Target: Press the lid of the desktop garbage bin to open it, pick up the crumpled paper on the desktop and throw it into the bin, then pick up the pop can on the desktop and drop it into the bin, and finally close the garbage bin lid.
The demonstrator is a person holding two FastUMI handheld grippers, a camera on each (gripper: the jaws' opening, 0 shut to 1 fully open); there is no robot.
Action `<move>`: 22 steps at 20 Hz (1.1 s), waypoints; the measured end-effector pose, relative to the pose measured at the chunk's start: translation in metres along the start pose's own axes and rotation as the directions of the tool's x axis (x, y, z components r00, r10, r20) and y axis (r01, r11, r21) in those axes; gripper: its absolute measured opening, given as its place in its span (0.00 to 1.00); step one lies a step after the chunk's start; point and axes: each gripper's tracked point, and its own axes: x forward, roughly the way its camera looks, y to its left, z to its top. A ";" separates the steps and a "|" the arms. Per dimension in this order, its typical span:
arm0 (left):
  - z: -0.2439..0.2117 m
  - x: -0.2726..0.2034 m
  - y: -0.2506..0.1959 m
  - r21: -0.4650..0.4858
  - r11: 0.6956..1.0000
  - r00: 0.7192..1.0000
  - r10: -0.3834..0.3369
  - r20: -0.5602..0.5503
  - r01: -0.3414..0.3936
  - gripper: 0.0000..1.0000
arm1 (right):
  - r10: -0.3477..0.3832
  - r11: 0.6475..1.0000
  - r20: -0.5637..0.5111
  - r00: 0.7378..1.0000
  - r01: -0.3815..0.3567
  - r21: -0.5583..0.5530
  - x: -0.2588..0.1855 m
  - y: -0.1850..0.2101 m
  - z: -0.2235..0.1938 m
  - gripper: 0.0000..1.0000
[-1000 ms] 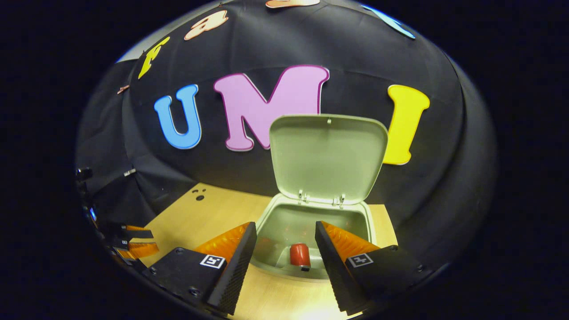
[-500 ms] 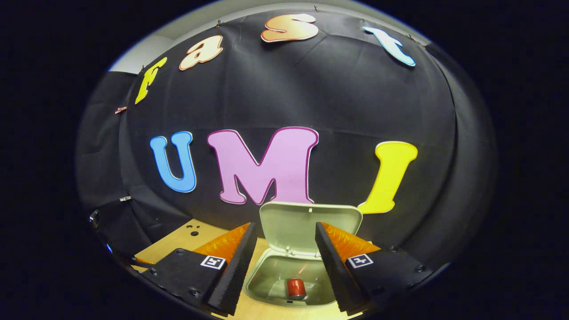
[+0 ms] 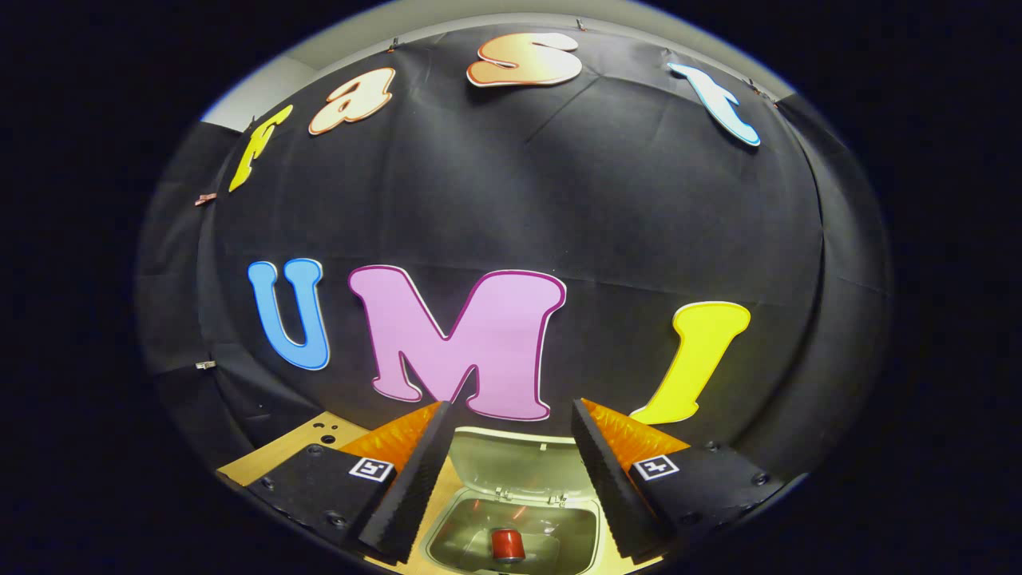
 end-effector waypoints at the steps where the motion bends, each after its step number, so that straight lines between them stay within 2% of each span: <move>1: 0.001 -0.002 0.001 -0.002 1.000 1.000 0.003 0.001 -0.003 0.86 | -0.007 1.000 -0.001 1.000 0.007 -0.001 0.006 -0.003 0.000 0.94; 8: 0.001 -0.010 0.012 -0.011 0.999 0.999 0.040 0.005 -0.040 0.86 | -0.045 0.999 -0.072 0.996 0.044 -0.023 0.049 -0.011 -0.024 0.96; 12: 0.000 -0.013 0.018 -0.020 0.998 0.998 0.063 0.006 -0.063 0.86 | -0.048 0.998 -0.124 0.991 0.043 -0.036 0.058 -0.008 -0.040 0.97; 18: -0.006 -0.011 0.017 -0.031 0.997 0.998 0.065 -0.006 -0.065 0.86 | -0.027 0.999 -0.122 0.992 0.022 -0.041 0.036 -0.004 -0.045 0.98; 22: -0.012 -0.008 0.009 -0.026 0.998 0.999 0.049 -0.019 -0.049 0.86 | -0.022 0.998 -0.153 0.988 0.013 -0.058 0.011 -0.003 -0.062 0.98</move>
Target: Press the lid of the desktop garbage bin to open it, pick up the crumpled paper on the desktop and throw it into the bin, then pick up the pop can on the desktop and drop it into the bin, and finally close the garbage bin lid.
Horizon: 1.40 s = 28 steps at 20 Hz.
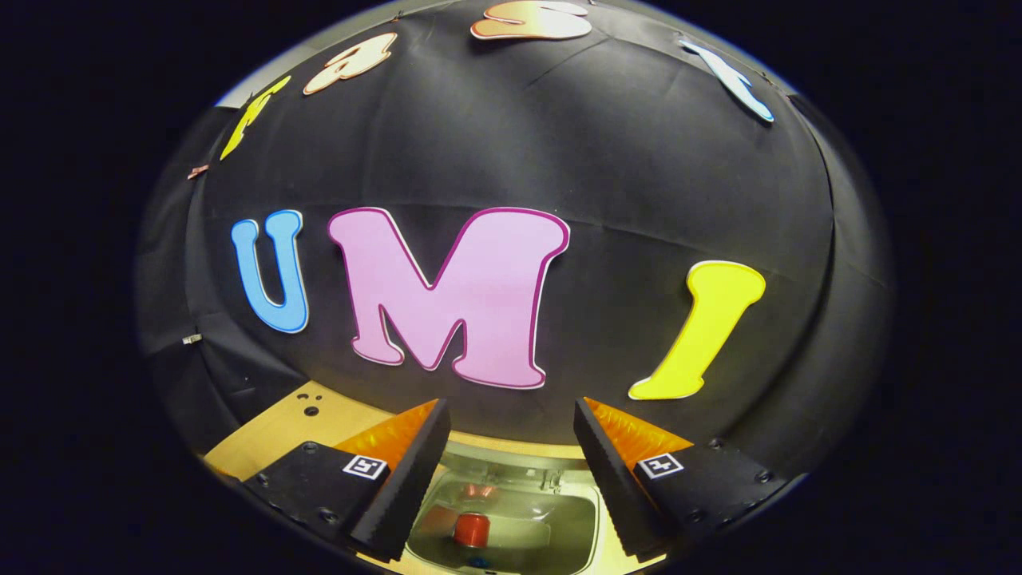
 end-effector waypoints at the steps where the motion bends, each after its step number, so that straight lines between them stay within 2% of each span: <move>1: -0.001 0.001 -0.002 0.003 1.000 1.000 -0.005 -0.003 0.005 0.86 | 0.001 1.000 -0.012 1.000 -0.001 -0.012 -0.005 0.001 -0.007 0.98; 4: -0.002 0.004 -0.005 0.009 1.000 1.000 -0.012 -0.013 0.012 0.86 | 0.007 1.000 -0.029 1.000 -0.008 -0.021 -0.017 0.007 -0.026 0.98; 19: -0.004 0.008 -0.006 0.012 1.000 1.000 -0.022 -0.022 0.022 0.86 | 0.056 0.994 -0.126 0.990 -0.044 0.097 -0.047 0.035 -0.114 0.97; 28: -0.010 0.009 -0.013 0.011 0.999 0.999 -0.036 -0.032 0.036 0.86 | 0.036 0.991 -0.164 0.986 -0.014 0.133 -0.059 0.030 -0.155 0.98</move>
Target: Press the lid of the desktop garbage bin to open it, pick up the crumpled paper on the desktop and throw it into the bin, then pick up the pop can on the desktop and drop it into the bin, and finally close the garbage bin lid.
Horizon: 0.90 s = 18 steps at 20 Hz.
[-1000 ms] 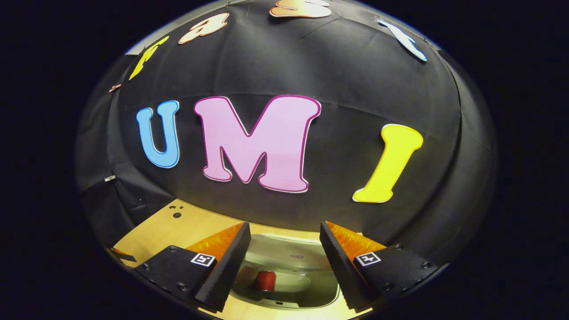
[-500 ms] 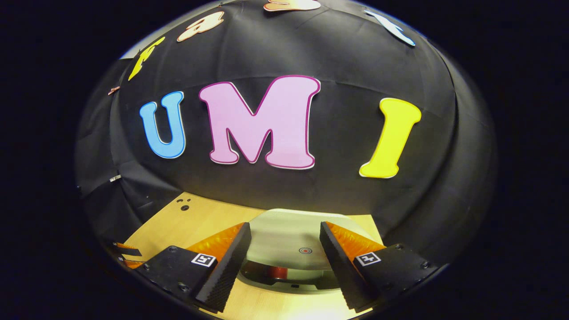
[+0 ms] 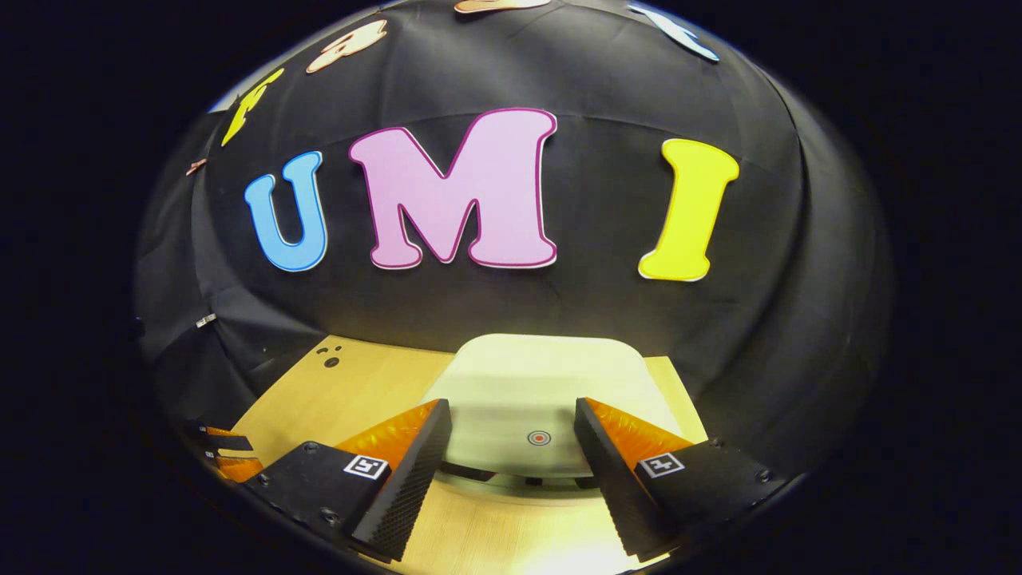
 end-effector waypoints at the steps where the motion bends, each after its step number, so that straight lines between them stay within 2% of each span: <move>1: -0.001 0.001 -0.001 0.000 1.000 1.000 -0.003 -0.003 0.003 0.86 | 0.000 1.000 -0.004 1.000 0.000 -0.005 -0.002 -0.001 -0.003 0.98; 7: -0.002 0.004 -0.008 -0.001 1.000 1.000 -0.016 -0.008 0.016 0.86 | 0.038 0.999 -0.077 0.996 -0.039 -0.011 -0.002 -0.007 -0.028 0.98; 12: -0.005 0.006 -0.013 0.000 1.000 1.000 -0.021 -0.016 0.021 0.86 | 0.032 0.999 -0.058 0.998 -0.034 -0.040 -0.001 -0.011 -0.029 0.99; 16: -0.008 0.008 -0.015 -0.008 1.000 0.999 -0.024 -0.023 0.024 0.86 | 0.055 0.998 -0.041 0.998 -0.055 0.005 -0.001 -0.010 -0.032 0.99; 18: -0.008 0.011 -0.016 -0.011 1.000 0.999 -0.026 -0.024 0.025 0.86 | 0.060 0.997 -0.057 0.997 -0.062 -0.033 0.000 -0.008 -0.038 0.99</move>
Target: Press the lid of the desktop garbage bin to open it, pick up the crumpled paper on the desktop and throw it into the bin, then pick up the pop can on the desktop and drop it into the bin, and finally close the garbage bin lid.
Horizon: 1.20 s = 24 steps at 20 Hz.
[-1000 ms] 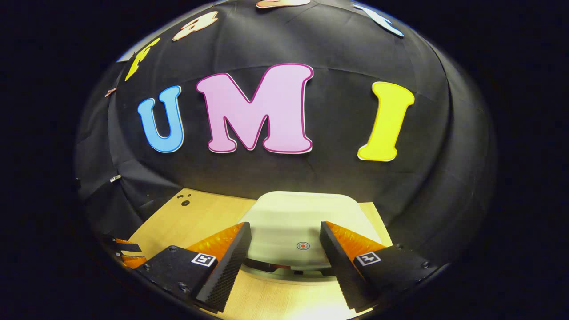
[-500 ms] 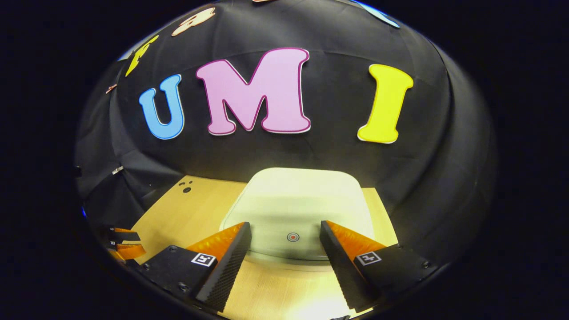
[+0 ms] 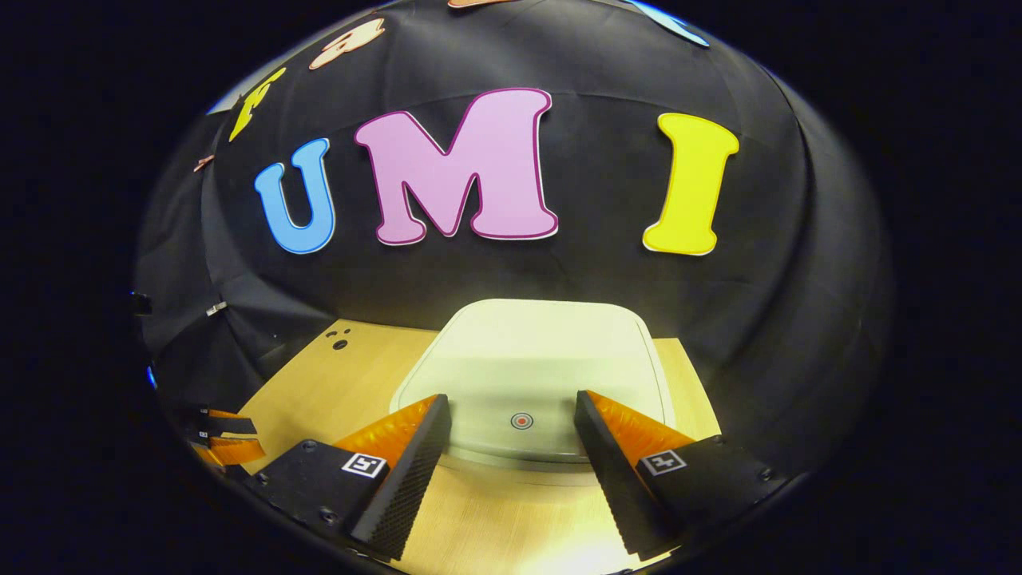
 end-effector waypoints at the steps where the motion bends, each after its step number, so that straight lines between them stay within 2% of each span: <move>1: 0.001 0.001 -0.001 -0.002 1.000 1.000 -0.003 0.001 0.003 0.86 | 0.000 1.000 0.015 1.000 0.001 -0.022 -0.001 -0.002 0.003 0.96; 2: 0.002 0.001 -0.003 -0.002 1.000 1.000 -0.005 0.002 0.005 0.86 | 0.002 1.000 0.002 1.000 -0.001 -0.018 -0.001 -0.002 0.000 1.00; 7: 0.005 0.002 -0.010 0.018 1.000 1.000 -0.022 0.002 0.022 0.86 | 0.046 0.998 0.019 0.999 -0.046 -0.037 -0.004 0.003 0.007 0.99; 9: 0.006 0.001 -0.010 0.030 0.999 1.000 -0.027 0.003 0.027 0.86 | 0.038 0.998 0.006 0.999 -0.037 -0.058 -0.006 0.003 0.007 0.98; 14: 0.008 0.001 -0.009 0.035 0.999 1.000 -0.029 0.004 0.029 0.86 | 0.071 0.993 0.009 0.997 -0.070 -0.090 -0.018 0.024 0.007 0.99; 19: 0.012 0.002 -0.013 0.051 0.998 0.999 -0.039 0.012 0.038 0.86 | 0.114 0.994 0.069 0.991 -0.113 -0.009 -0.040 0.050 0.015 0.98; 24: 0.019 0.002 -0.021 0.065 0.997 0.998 -0.052 0.025 0.050 0.86 | 0.127 0.989 0.157 0.979 -0.138 0.060 -0.065 0.060 0.032 0.98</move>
